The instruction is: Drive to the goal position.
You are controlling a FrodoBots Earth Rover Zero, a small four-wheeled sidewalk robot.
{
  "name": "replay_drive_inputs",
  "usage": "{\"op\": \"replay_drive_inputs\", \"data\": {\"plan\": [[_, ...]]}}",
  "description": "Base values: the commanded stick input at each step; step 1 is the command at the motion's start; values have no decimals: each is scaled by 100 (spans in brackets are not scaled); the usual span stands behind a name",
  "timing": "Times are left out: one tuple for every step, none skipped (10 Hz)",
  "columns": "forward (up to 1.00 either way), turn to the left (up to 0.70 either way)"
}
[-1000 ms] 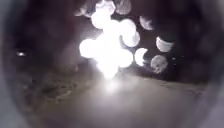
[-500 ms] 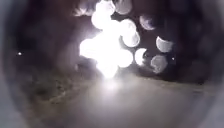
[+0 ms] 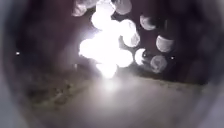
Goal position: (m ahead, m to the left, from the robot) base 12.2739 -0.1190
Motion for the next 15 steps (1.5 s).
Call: {"op": "replay_drive_inputs", "data": {"plan": [[70,0],[70,0],[70,0],[70,0],[70,0],[70,0],[70,0],[70,0],[70,0],[70,0],[70,0],[70,0],[70,0],[70,0],[70,0]]}}
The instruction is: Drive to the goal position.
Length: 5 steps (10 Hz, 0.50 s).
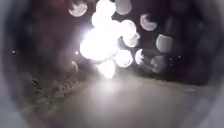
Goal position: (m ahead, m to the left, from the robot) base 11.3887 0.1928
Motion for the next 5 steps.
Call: {"op": "replay_drive_inputs", "data": {"plan": [[70,0],[70,0],[70,0],[70,0],[70,0]]}}
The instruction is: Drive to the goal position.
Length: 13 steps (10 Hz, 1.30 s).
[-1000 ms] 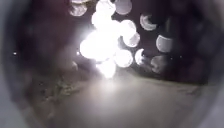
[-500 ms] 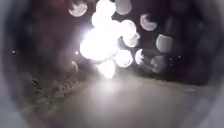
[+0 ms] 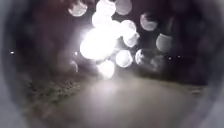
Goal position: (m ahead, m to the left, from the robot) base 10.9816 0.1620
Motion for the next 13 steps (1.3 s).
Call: {"op": "replay_drive_inputs", "data": {"plan": [[70,0],[70,0],[70,0],[70,0],[70,0],[70,0],[70,0],[70,0],[70,0],[70,0],[70,1],[70,0],[70,0]]}}
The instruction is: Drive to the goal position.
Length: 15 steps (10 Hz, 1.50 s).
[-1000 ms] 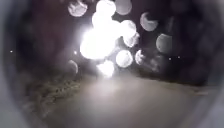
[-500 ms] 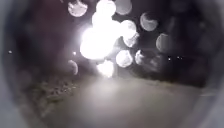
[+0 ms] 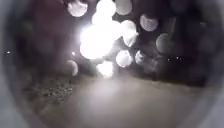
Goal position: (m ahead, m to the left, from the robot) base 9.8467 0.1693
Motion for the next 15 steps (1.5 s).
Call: {"op": "replay_drive_inputs", "data": {"plan": [[70,1],[70,5],[70,14],[70,14],[70,12],[70,1],[70,0],[70,0],[70,0],[70,0],[70,0],[70,0],[70,4],[70,13],[70,14]]}}
